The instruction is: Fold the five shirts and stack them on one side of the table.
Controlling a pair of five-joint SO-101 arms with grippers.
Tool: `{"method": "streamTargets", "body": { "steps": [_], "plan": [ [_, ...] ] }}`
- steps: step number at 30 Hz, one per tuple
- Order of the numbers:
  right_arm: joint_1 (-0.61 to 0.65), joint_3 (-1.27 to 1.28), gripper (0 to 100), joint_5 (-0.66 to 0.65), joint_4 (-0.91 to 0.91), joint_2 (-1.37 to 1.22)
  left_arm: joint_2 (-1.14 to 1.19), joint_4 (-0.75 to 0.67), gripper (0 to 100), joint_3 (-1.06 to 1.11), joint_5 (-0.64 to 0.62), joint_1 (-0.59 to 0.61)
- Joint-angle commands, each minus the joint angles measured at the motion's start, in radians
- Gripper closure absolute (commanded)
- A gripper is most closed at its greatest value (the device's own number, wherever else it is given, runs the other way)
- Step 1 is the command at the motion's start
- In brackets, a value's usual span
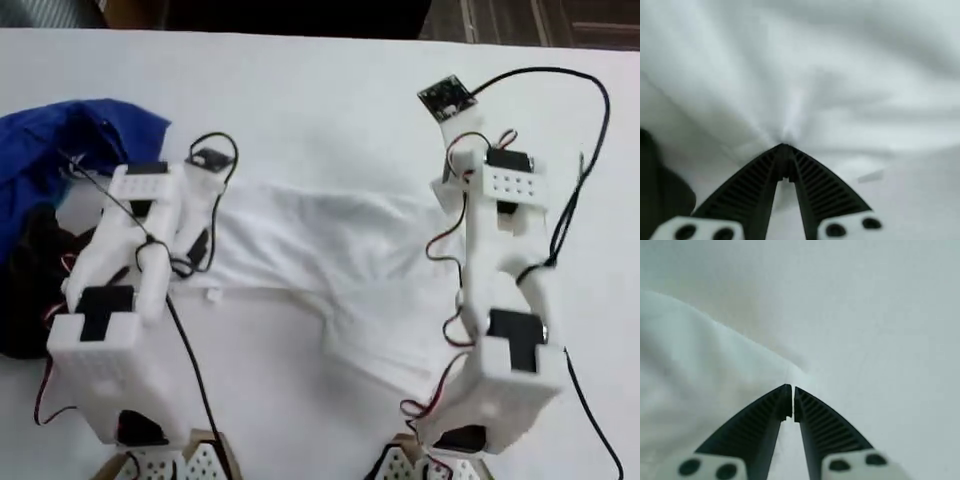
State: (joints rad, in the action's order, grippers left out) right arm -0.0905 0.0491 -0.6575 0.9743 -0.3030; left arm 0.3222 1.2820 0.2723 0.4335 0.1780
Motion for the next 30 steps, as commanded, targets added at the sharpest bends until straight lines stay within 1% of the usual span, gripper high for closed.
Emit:
{"method": "streamTargets", "body": {
  "steps": [1, 3, 10, 14, 17, 22, 24, 27, 30],
  "plan": [
    [-0.015, -0.112, 97.7, 0.014, 0.025, -0.110, -0.020, -0.017, 98, 0.056, 0.003, 0.023],
    [-0.036, -0.149, 97.7, 0.014, 0.042, -0.162, -0.018, -0.040, 98, 0.058, 0.005, 0.041],
    [-0.107, -0.287, 97.7, 0.012, 0.062, -0.288, -0.017, -0.049, 98, 0.099, 0.100, 0.120],
    [-0.101, -0.324, 97.7, 0.009, 0.074, -0.311, -0.023, -0.054, 98, 0.105, 0.115, 0.115],
    [-0.084, -0.387, 97.7, 0.014, 0.150, -0.300, -0.026, -0.041, 98, 0.087, 0.114, 0.110],
    [-0.067, -0.473, 97.7, 0.011, 0.312, -0.183, -0.029, 0.086, 98, -0.022, 0.110, 0.083],
    [-0.065, -0.476, 97.7, 0.009, 0.355, -0.104, -0.054, 0.121, 98, -0.076, 0.078, 0.074],
    [-0.036, -0.465, 97.7, 0.006, 0.455, 0.012, -0.157, 0.152, 98, -0.130, 0.040, 0.052],
    [0.033, -0.365, 97.7, 0.005, 0.547, 0.114, -0.281, 0.147, 98, -0.136, 0.034, 0.018]
  ]
}}
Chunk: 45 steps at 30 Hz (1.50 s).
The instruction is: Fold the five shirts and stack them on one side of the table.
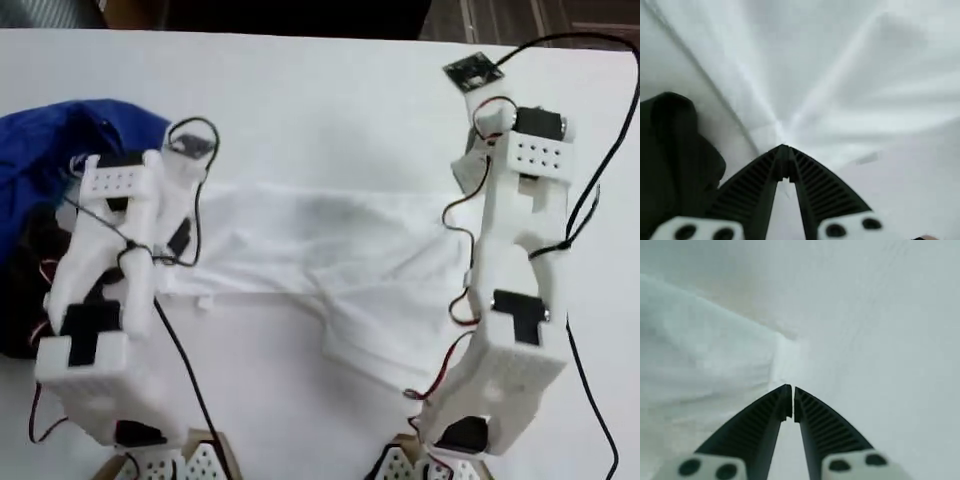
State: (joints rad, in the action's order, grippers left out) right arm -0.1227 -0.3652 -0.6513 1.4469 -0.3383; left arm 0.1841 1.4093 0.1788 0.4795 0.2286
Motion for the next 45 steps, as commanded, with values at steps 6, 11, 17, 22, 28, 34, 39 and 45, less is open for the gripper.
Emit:
{"method": "streamTargets", "body": {
  "steps": [6, 11, 17, 22, 28, 34, 39, 45],
  "plan": [
    [0.211, 0.600, 97.6, -0.071, -0.088, 0.364, -0.144, -0.130, 98, 0.064, -0.060, -0.057],
    [0.246, 1.068, 97.6, -0.075, -0.349, 0.568, -0.018, -0.290, 98, 0.147, -0.077, -0.055],
    [0.357, 1.363, 97.7, -0.133, -0.404, 0.740, 0.086, -0.511, 98, 0.147, -0.109, -0.057],
    [0.377, 1.501, 97.7, -0.149, -0.384, 0.779, 0.133, -0.489, 98, 0.081, -0.112, -0.057],
    [0.375, 1.517, 97.7, -0.149, -0.358, 0.788, 0.140, -0.488, 98, 0.082, -0.112, -0.055],
    [0.377, 1.349, 97.7, -0.149, -0.208, 0.788, 0.140, -0.488, 98, 0.087, -0.112, -0.055],
    [0.377, 1.160, 97.4, -0.150, -0.027, 0.788, 0.140, -0.488, 98, 0.087, -0.112, -0.055],
    [0.401, 1.151, 88.9, -0.150, -0.015, 0.777, 0.140, -0.488, 98, 0.087, -0.112, -0.055]
  ]
}}
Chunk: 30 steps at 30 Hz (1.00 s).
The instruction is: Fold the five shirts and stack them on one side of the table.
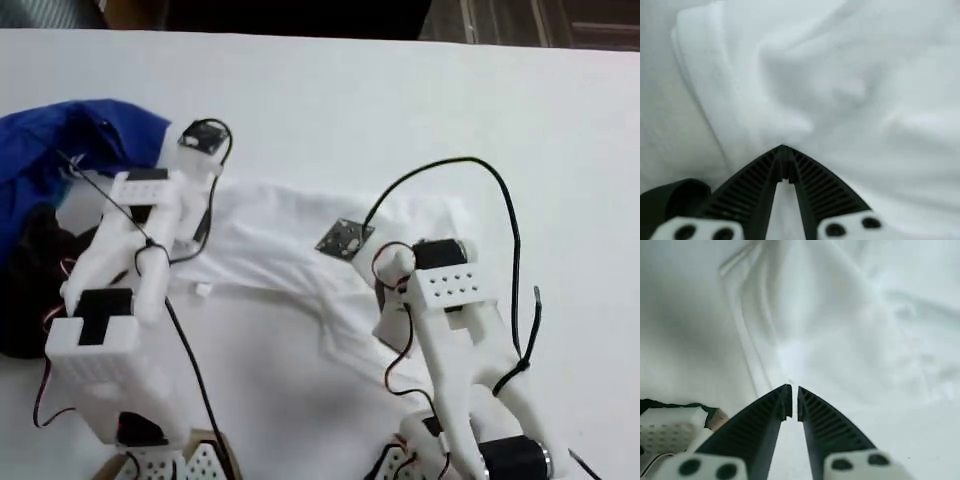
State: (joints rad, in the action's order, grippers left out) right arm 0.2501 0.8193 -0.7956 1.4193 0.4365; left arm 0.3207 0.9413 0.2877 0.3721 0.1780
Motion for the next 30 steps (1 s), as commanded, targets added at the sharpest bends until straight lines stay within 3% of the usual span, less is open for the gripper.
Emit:
{"method": "streamTargets", "body": {
  "steps": [1, 10, 18, 30],
  "plan": [
    [0.045, -0.025, 86.4, -0.006, 0.012, 0.004, 0.003, -0.020, 98, -0.022, -0.005, -0.005],
    [0.228, 0.120, 86.5, -0.005, -0.030, 0.004, 0.003, -0.025, 98, -0.022, -0.057, 0.006],
    [0.236, 0.250, 73.1, -0.005, -0.211, 0.002, 0.003, -0.025, 98, -0.022, -0.054, 0.006],
    [0.231, 0.382, 74.1, -0.012, -0.346, 0.002, 0.003, -0.025, 98, -0.022, -0.055, 0.005]
  ]
}}
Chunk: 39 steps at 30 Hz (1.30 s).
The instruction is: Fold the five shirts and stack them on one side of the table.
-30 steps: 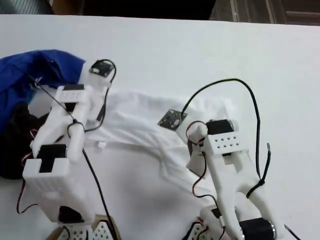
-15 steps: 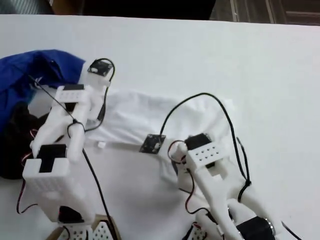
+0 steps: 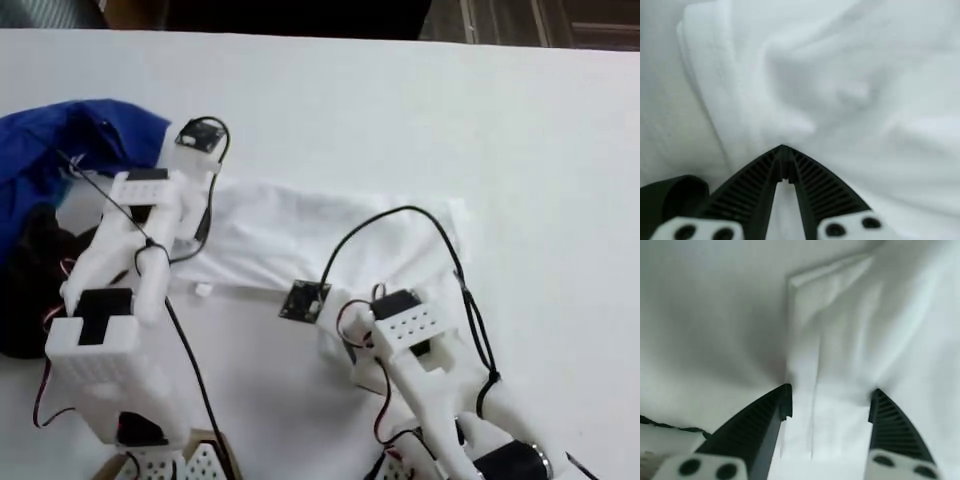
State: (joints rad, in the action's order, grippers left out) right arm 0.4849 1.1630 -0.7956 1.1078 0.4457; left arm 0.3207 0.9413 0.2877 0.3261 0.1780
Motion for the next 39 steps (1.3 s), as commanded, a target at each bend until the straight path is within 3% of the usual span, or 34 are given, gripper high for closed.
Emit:
{"method": "streamTargets", "body": {
  "steps": [1, 11, 19, 25, 34, 39],
  "plan": [
    [-0.007, 0.040, 74.1, -0.034, -0.031, -0.007, 0.003, -0.025, 98, -0.022, -0.009, 0.005],
    [-0.008, 0.040, 74.1, -0.074, -0.021, -0.007, 0.003, -0.025, 98, -0.022, -0.011, 0.005],
    [-0.007, -0.069, 73.8, -0.075, 0.143, -0.005, 0.003, -0.026, 98, -0.022, -0.011, 0.005],
    [-0.004, -0.072, 73.8, -0.074, 0.154, 0.002, 0.003, -0.026, 98, -0.022, -0.011, 0.005],
    [0.127, -0.071, 74.0, -0.068, 0.153, -0.007, 0.003, -0.026, 98, -0.022, -0.011, 0.005],
    [0.116, -0.046, 74.0, -0.071, 0.107, -0.021, 0.003, -0.026, 98, -0.022, -0.011, 0.005]
  ]
}}
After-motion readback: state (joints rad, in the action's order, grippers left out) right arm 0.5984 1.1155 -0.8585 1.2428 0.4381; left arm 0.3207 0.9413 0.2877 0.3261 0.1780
